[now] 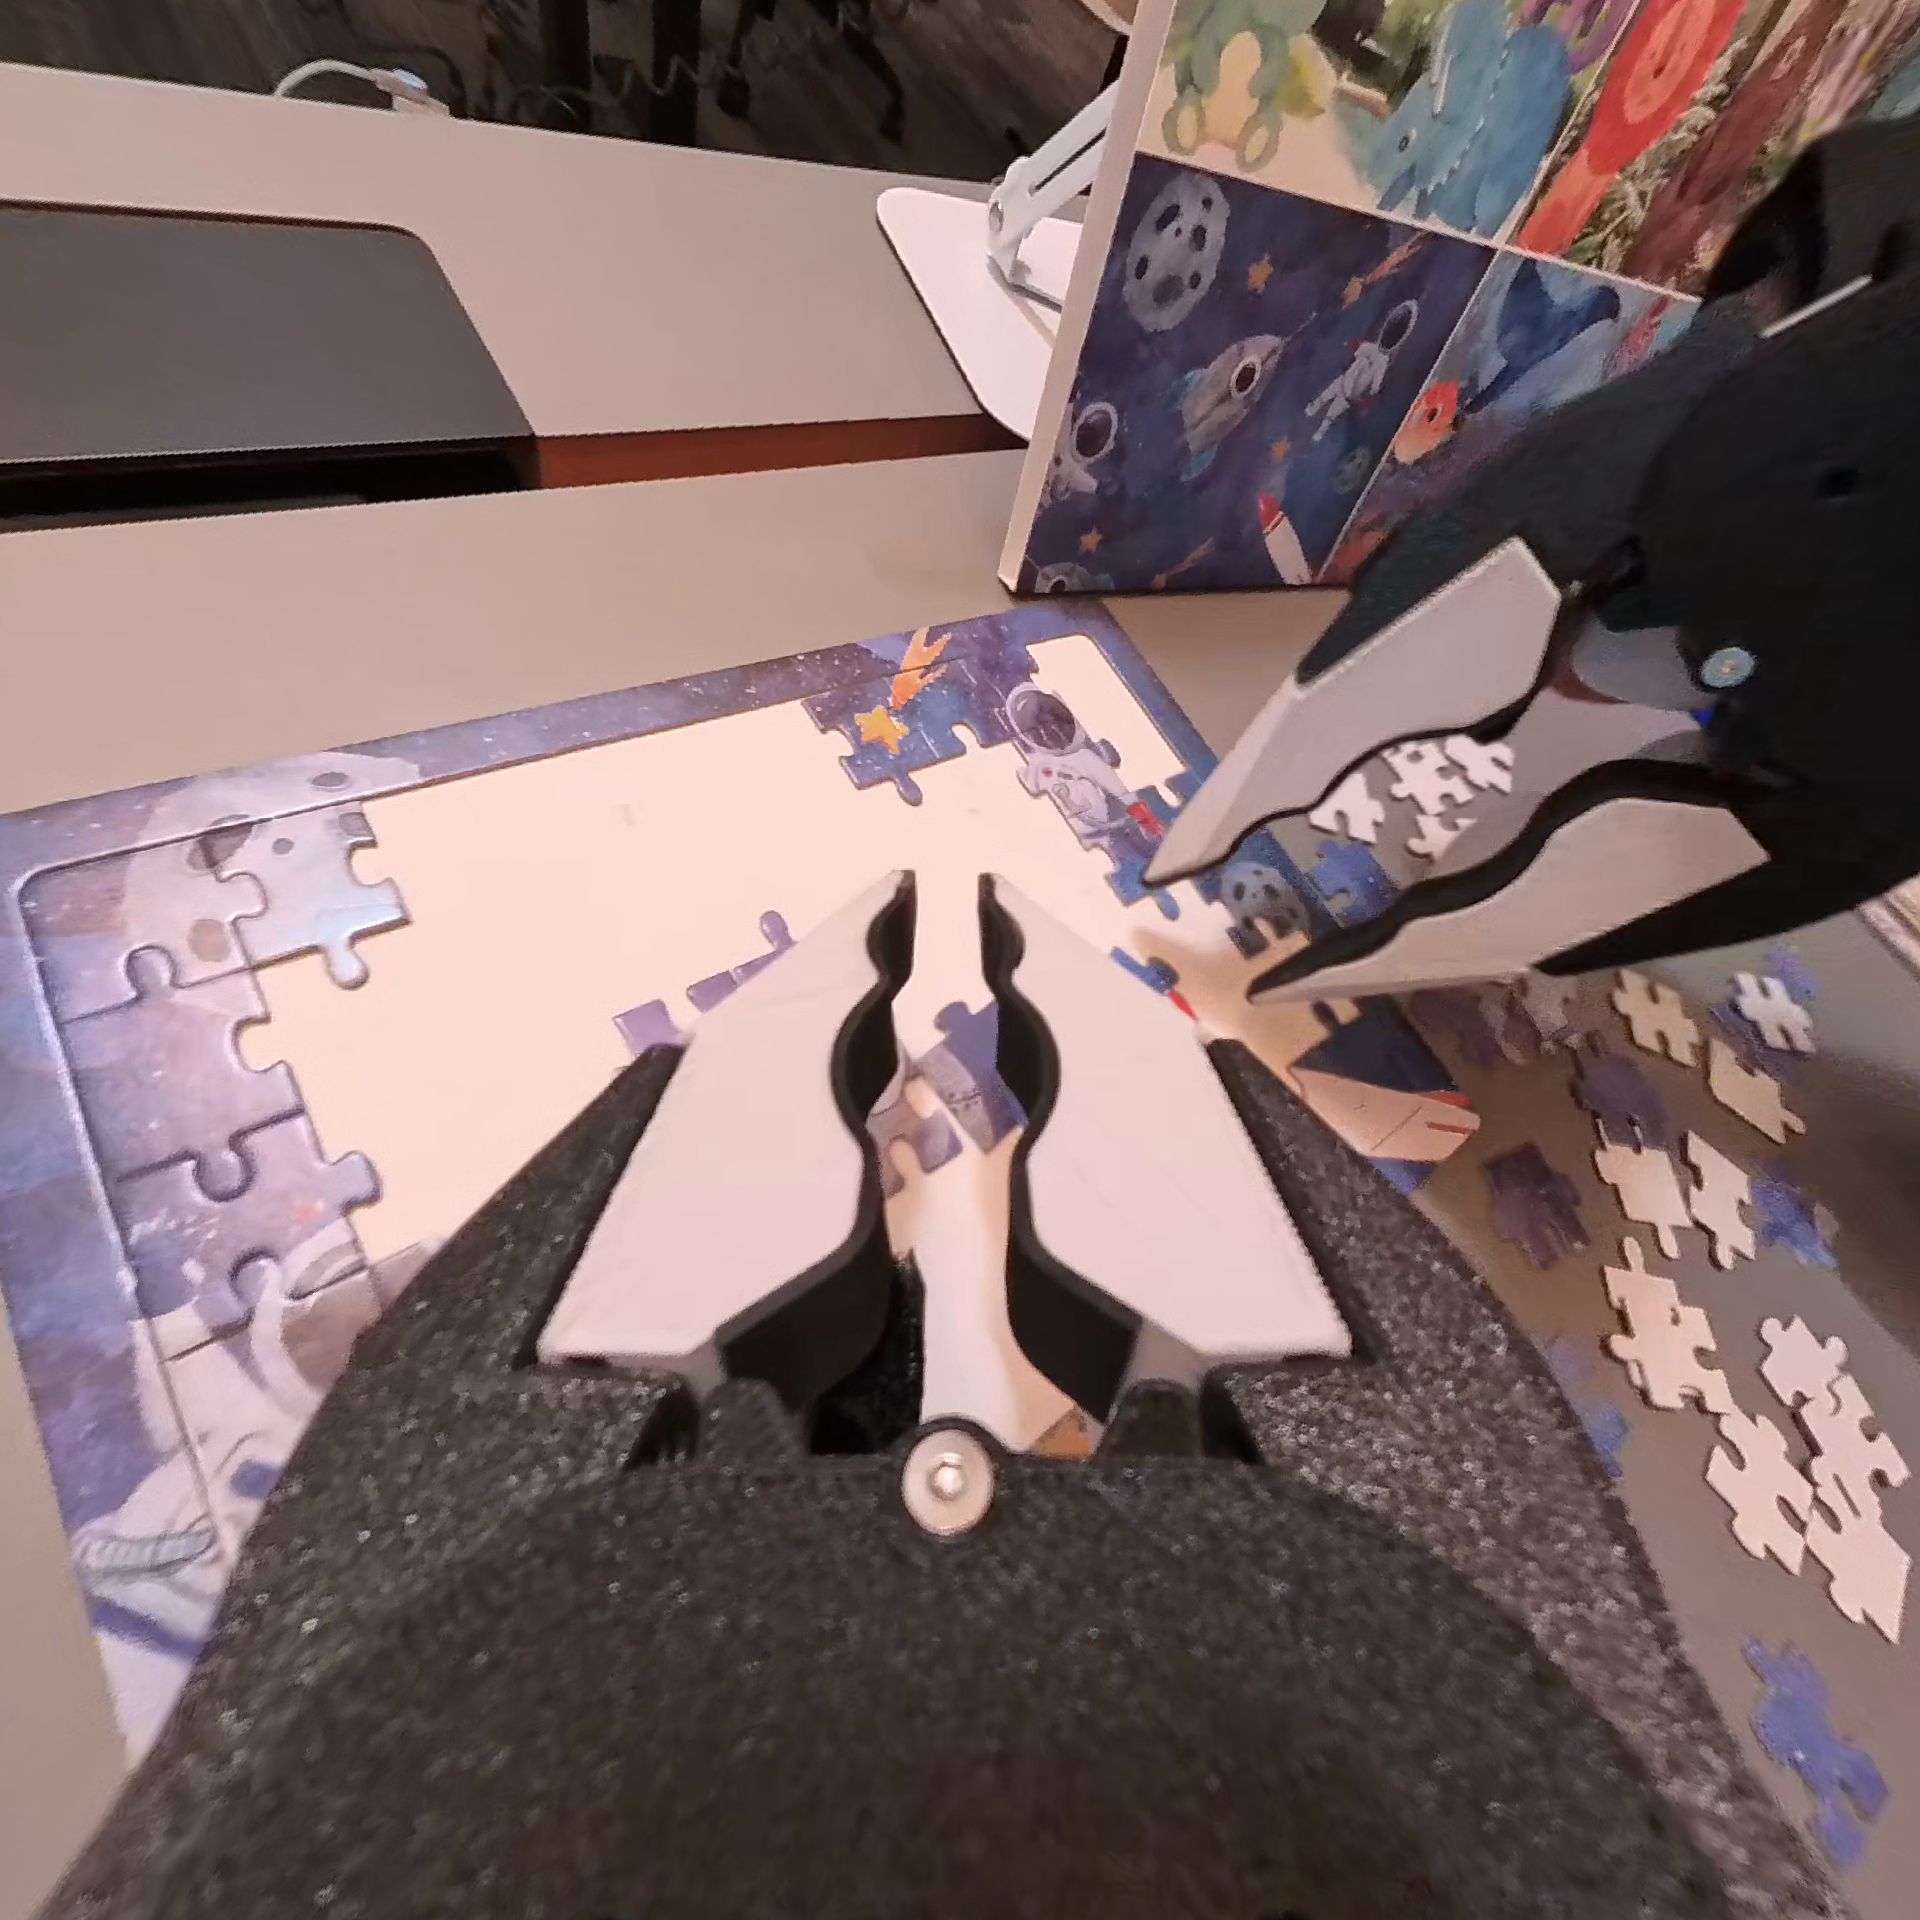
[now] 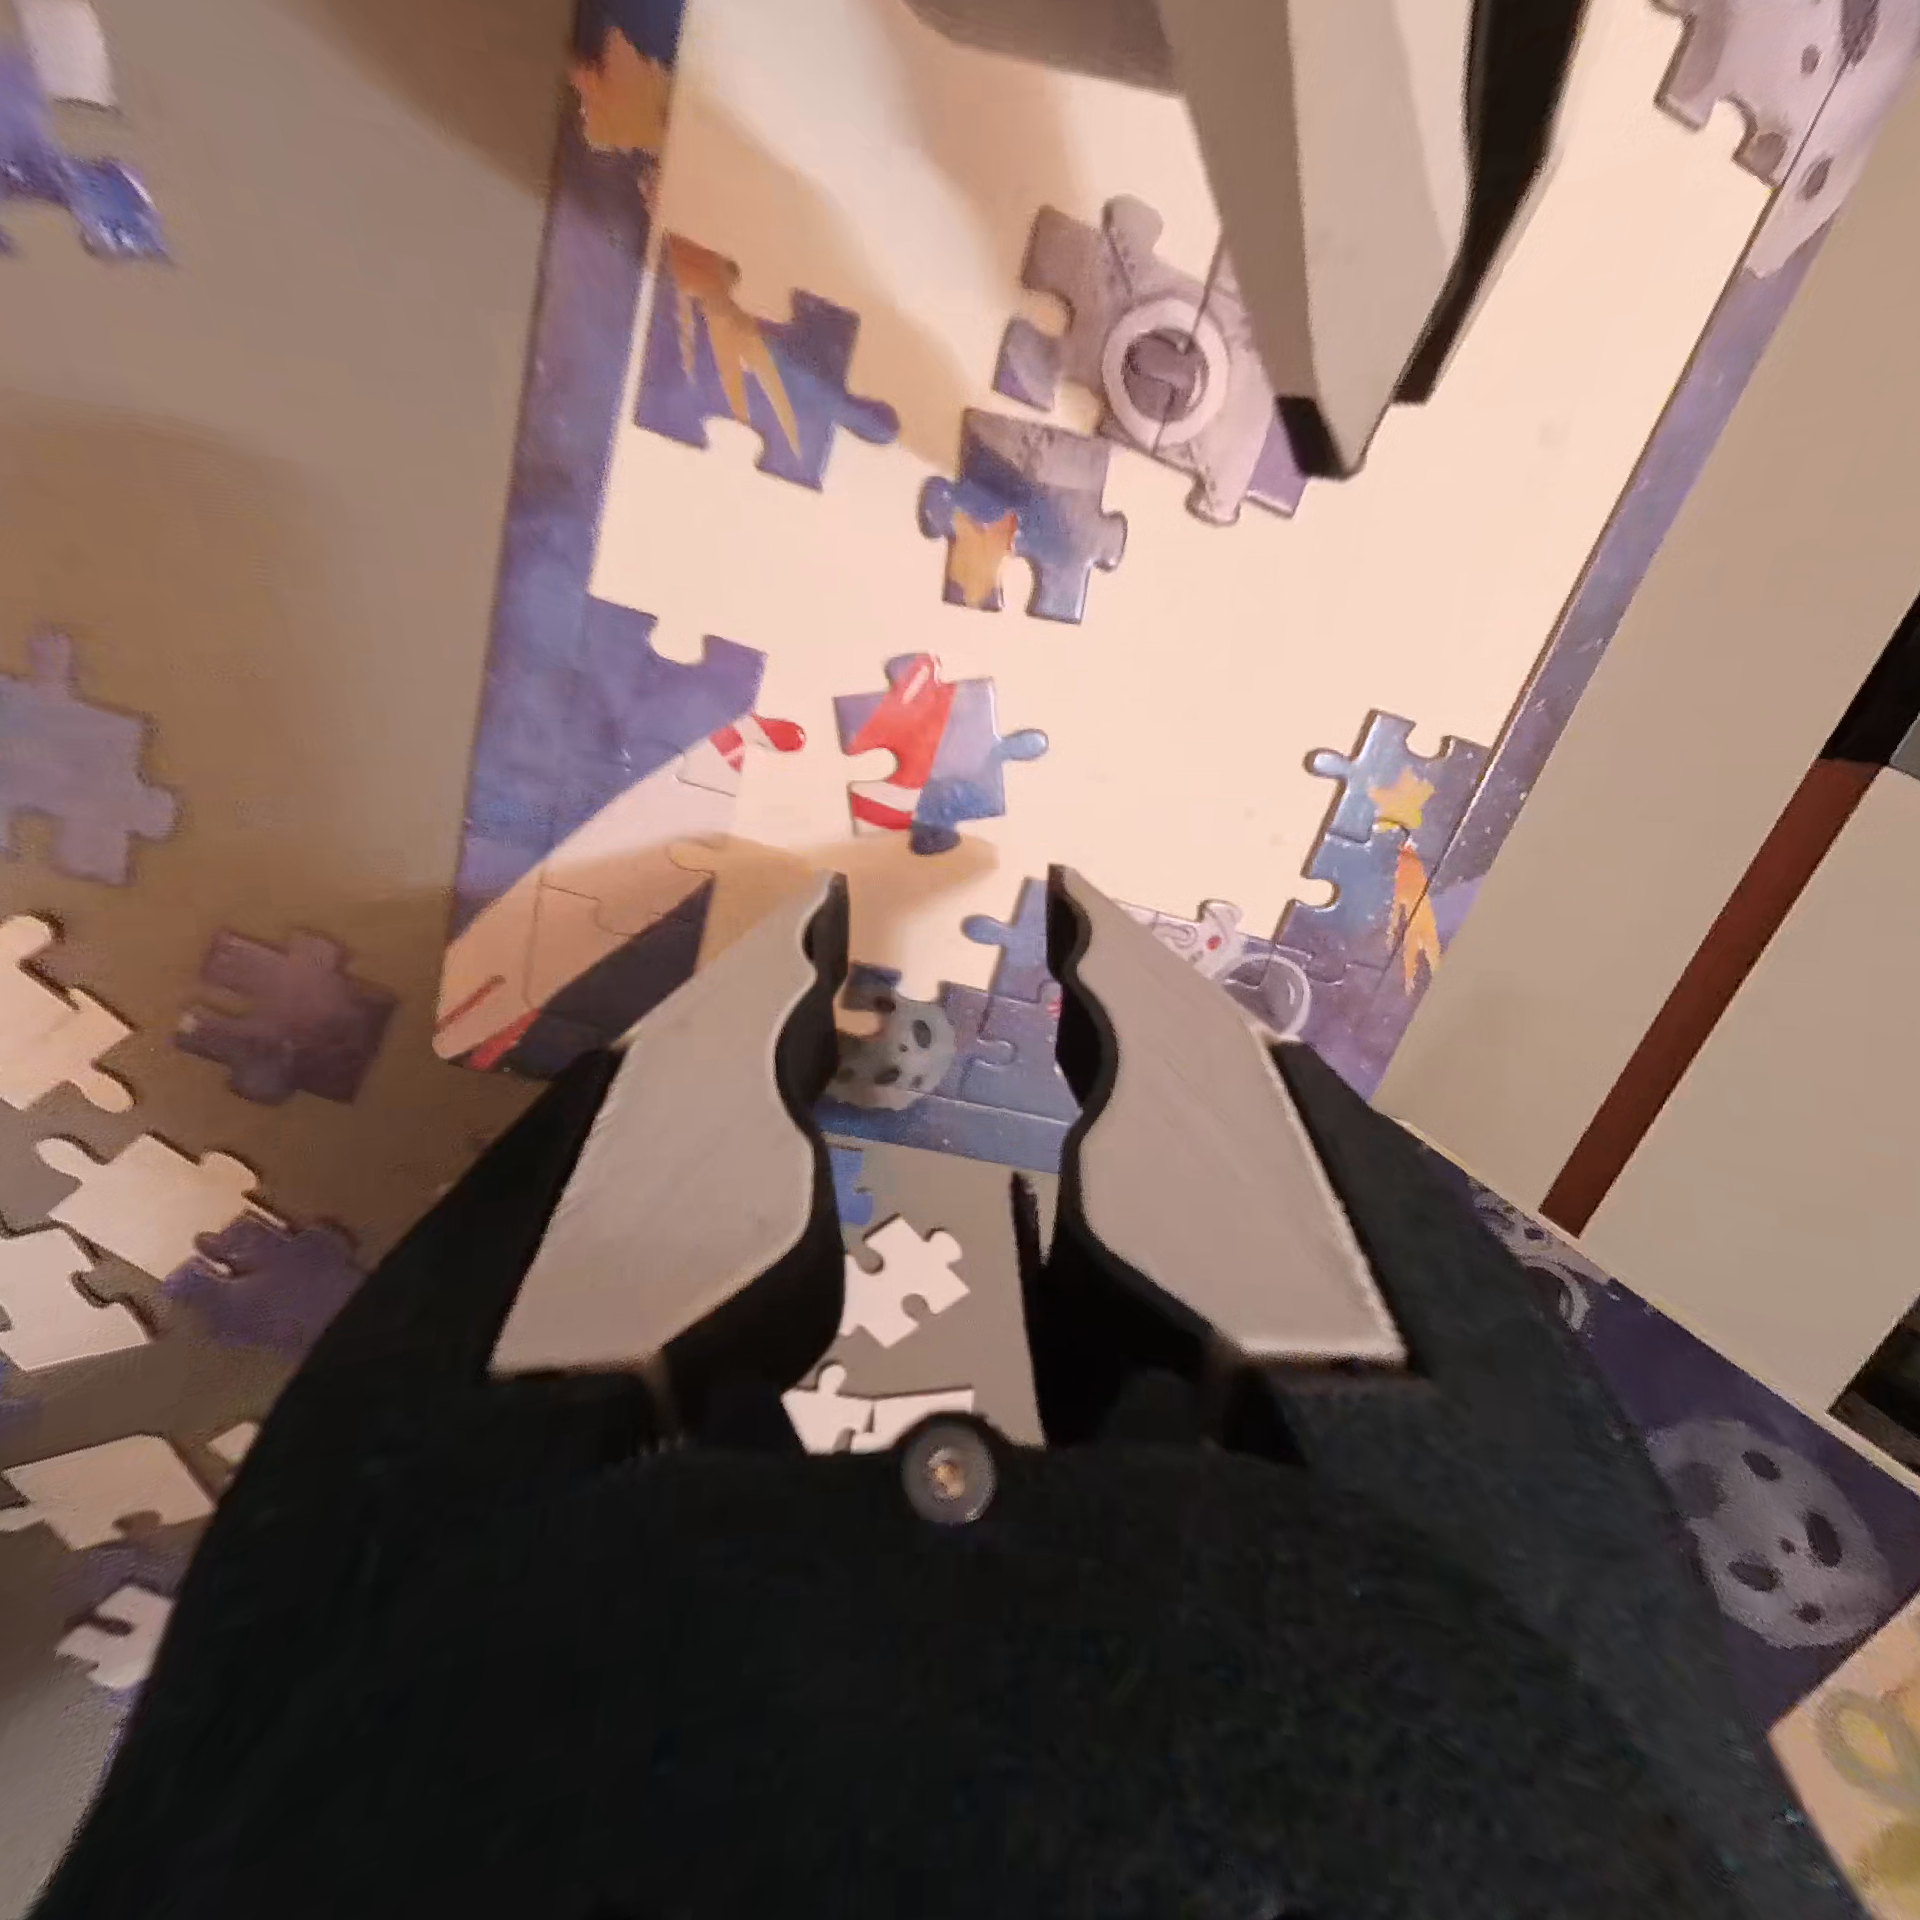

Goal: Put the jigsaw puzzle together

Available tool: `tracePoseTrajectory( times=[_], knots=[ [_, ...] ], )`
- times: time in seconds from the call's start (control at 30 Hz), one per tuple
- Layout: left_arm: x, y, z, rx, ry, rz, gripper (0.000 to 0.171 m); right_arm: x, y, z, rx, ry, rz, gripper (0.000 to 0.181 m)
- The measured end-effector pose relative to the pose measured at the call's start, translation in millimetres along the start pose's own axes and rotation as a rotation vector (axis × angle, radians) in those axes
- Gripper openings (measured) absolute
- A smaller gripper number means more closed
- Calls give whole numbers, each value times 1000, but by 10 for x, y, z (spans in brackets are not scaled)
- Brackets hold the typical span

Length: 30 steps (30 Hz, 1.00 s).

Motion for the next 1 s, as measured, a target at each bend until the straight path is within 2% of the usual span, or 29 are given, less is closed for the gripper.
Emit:
tracePoseTrajectory(
  times=[0.13,0.33,0.43,0.7,0.8,1.0],
  knots=[
    [-9,-61,71,-25,0,-8,11,63,-13,10,55,-5,64,38],
    [-23,-69,66,-20,1,-15,11,75,-157,-12,140,17,-37,38],
    [-23,-59,60,-12,-6,-15,11,109,-172,-17,169,4,-38,34],
    [-17,-47,57,-15,-3,-13,12,128,-177,-22,184,17,-96,31],
    [-30,-53,48,-13,-1,-18,12,137,-168,-41,216,-31,-108,37],
    [-10,-36,50,-22,12,-9,12,152,-174,-31,202,-81,-76,35]
  ],
)
Point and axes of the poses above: each gripper's, where its closed fingertips meet, y back along the fingers, x out of its top, z = x × y across the jaws, the point moved 3 cm from there along y, back along the fingers
